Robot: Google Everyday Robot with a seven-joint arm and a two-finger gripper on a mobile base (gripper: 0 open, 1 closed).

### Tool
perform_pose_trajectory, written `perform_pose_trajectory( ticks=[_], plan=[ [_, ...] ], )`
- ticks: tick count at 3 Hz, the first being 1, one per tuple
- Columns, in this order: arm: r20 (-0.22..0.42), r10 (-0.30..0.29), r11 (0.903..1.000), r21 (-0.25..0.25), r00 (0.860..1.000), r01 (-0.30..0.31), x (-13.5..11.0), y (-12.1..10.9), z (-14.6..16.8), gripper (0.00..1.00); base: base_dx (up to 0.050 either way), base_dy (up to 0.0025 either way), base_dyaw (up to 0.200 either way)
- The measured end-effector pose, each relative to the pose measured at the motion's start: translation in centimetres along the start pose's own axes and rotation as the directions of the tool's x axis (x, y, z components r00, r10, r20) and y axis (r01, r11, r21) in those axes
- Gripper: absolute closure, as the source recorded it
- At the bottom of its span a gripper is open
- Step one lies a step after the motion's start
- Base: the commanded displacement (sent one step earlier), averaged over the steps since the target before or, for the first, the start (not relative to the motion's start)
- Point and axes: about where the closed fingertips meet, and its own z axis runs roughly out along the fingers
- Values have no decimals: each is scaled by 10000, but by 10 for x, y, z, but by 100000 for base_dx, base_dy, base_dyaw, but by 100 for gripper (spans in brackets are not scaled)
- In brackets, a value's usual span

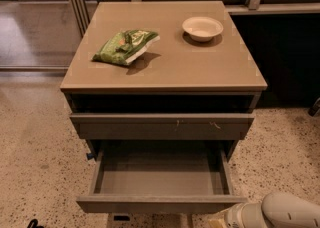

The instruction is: Close middle drawer

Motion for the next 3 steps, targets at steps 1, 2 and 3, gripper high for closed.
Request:
perform_pose_trajectory(
  ticks=[1, 2, 3],
  plan=[
    [7, -128, 9997, 229, 9999, 128, -14, -12, 15, 100, 0, 0, 0],
    [24, -604, 9959, 683, 9982, 601, -43, -28, 27, 100, 0, 0, 0],
    [68, -923, 9902, 1061, 9957, 911, -63, -39, 29, 100, 0, 0, 0]
  ],
)
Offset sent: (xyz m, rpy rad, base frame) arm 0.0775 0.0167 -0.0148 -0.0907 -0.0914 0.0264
